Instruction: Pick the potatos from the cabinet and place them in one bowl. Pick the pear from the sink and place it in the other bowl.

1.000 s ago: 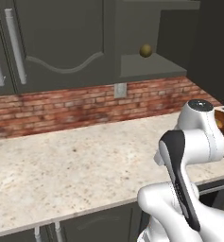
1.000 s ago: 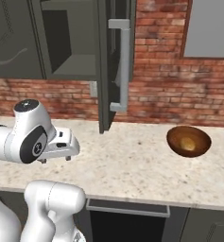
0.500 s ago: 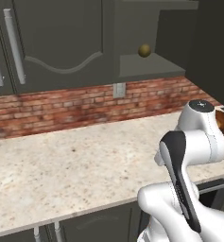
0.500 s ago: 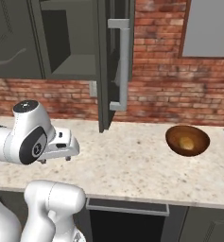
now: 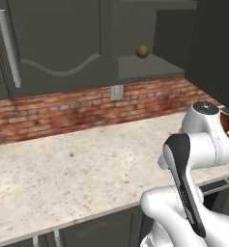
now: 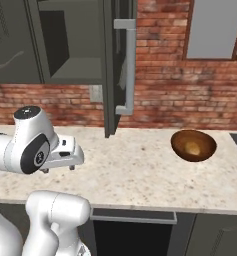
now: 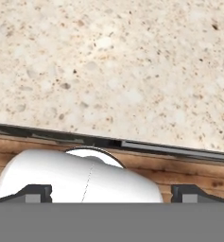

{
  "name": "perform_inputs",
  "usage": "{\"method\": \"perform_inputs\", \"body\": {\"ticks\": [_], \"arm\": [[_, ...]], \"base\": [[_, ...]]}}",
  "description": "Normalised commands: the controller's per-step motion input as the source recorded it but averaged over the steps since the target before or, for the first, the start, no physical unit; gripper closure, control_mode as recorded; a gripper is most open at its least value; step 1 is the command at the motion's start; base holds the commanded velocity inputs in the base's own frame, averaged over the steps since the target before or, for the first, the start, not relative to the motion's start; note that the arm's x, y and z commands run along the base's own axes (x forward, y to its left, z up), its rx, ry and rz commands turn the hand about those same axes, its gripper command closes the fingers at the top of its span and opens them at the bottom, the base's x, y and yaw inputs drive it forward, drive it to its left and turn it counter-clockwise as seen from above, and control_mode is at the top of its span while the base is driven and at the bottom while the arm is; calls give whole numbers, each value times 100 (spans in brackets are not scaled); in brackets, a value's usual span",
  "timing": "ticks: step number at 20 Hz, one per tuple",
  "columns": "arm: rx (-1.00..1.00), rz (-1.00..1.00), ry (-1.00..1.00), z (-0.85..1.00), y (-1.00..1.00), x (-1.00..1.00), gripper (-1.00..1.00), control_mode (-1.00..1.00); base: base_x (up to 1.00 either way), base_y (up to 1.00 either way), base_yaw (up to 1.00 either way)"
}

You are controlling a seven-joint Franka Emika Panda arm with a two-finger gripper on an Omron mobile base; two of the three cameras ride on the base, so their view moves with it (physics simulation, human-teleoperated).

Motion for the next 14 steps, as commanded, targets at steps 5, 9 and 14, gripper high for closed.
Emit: {"method": "perform_inputs", "body": {"ticks": [5, 9, 14], "arm": [[0, 0, 0, 0, 0, 0, -100, 100], [11, -10, -20, 54, 11, 0, -100, -100], [11, -15, -24, 67, 9, 0, -100, -100]], "base": [[0, 0, -2], [0, 0, 0], [0, 0, 0]]}}
